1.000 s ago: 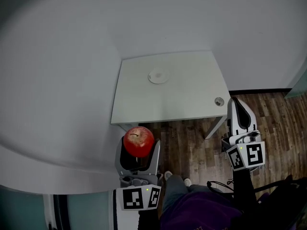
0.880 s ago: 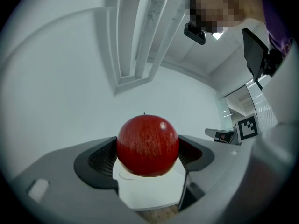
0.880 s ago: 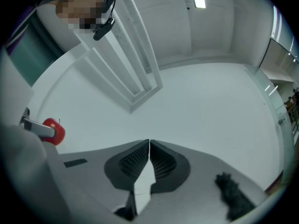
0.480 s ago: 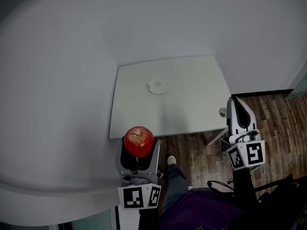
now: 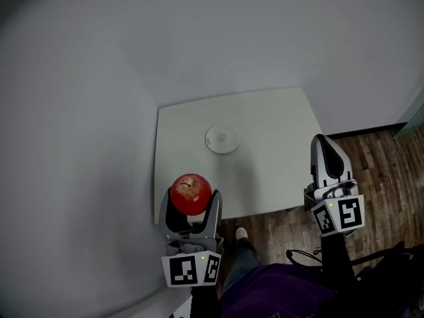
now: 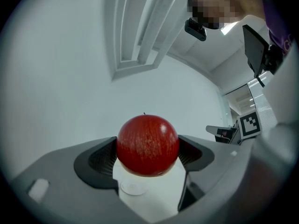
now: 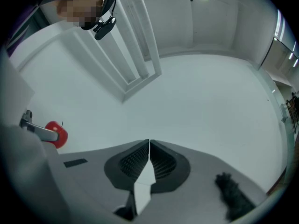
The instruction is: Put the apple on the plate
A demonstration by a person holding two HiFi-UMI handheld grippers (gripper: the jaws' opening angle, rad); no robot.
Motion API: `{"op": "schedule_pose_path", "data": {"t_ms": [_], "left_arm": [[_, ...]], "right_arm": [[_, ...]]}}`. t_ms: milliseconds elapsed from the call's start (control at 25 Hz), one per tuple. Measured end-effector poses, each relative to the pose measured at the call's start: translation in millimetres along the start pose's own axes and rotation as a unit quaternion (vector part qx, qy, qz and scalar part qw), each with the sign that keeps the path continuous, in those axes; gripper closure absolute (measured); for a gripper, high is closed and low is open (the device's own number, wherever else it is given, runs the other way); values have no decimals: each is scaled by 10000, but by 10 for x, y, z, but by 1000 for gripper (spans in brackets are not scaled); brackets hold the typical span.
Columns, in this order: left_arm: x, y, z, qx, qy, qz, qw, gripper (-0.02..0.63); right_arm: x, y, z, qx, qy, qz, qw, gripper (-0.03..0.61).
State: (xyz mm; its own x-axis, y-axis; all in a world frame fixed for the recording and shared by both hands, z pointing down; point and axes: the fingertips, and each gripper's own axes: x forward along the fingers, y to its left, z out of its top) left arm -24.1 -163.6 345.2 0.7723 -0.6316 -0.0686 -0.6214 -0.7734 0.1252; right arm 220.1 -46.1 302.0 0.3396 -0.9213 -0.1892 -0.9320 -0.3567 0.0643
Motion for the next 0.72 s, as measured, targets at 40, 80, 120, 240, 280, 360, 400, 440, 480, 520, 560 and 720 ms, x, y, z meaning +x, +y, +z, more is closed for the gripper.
{"op": "schedule_pose_path", "data": {"t_ms": [40,80,120,240,280,360,400,440,480,520,560,720], "left_arm": [[-2,1,-7,-1,12,-17,10000,207],[-2,1,-10,-2,18,-39,10000,207],[0,-1,-6,-3,19,-70,10000,207],[6,-18,38,2,28,-214,9998,208],[6,-24,56,6,46,-269,9996,207],[15,-29,64,10,108,-372,9993,207],[36,-26,46,1,147,-425,9990,207],[71,-20,11,-19,188,-485,9986,207],[116,-14,-31,-48,228,-550,9982,207],[158,-11,-66,-78,265,-612,9977,208],[182,-12,-77,-98,294,-664,9973,207],[56,-59,16,-94,369,-778,9962,207]], "right_arm": [[-13,1,4,-1,2,-17,10000,566],[-23,4,11,-2,0,-35,10000,566],[-33,9,25,-4,-6,-52,10000,566],[-55,50,115,-1,-49,-105,9999,566],[-60,71,159,-6,-63,-121,9999,566],[-65,111,235,-32,-78,-159,9998,566],[-58,124,252,-47,-78,-186,9998,566],[-45,131,251,-66,-71,-217,9997,566],[-28,134,239,-90,-57,-247,9996,566],[-16,140,234,-116,-41,-269,9996,566],[-20,153,252,-140,-34,-283,9995,566],[-202,264,500,-202,-69,-296,9993,566]]}}
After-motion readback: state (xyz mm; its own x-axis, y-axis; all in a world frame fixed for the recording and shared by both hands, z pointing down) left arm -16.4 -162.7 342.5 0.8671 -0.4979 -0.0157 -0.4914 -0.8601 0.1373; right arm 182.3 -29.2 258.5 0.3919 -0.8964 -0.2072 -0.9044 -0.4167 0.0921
